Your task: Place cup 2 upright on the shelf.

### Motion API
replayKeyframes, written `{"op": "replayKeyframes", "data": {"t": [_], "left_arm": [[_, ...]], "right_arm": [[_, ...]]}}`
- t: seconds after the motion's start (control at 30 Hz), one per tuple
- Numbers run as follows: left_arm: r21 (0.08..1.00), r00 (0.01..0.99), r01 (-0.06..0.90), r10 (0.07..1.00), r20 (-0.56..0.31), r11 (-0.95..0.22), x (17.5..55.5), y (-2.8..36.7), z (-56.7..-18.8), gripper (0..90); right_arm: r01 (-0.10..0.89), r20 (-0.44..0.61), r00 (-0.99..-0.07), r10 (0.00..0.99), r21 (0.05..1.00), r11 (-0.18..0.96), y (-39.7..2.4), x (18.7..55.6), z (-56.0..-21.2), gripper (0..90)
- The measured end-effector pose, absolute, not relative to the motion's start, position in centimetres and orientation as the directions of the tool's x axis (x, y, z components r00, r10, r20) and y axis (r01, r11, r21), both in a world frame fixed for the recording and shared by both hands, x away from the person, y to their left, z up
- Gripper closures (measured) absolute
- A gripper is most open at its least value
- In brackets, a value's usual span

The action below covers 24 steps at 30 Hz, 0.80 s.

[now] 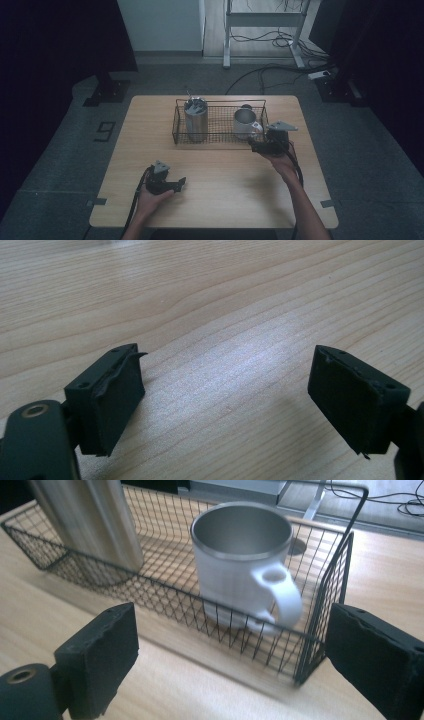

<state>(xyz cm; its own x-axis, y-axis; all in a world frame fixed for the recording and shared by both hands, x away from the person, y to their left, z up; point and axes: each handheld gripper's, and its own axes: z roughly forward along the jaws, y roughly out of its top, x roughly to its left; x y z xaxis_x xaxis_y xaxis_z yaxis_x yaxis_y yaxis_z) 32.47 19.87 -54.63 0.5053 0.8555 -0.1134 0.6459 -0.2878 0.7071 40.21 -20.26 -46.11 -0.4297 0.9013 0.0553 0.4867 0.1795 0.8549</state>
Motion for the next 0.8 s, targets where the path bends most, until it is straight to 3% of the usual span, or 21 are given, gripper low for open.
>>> {"op": "replayKeyframes", "data": {"t": [0.8], "left_arm": [[0.702, 0.510, 0.641, 0.856, -0.088, -0.310, 32.4, 19.7, -54.6, 14.4]], "right_arm": [[0.508, 0.106, -0.430, 0.897, 0.849, 0.144, -21.6, 33.7, -51.4, 12.9]]}}
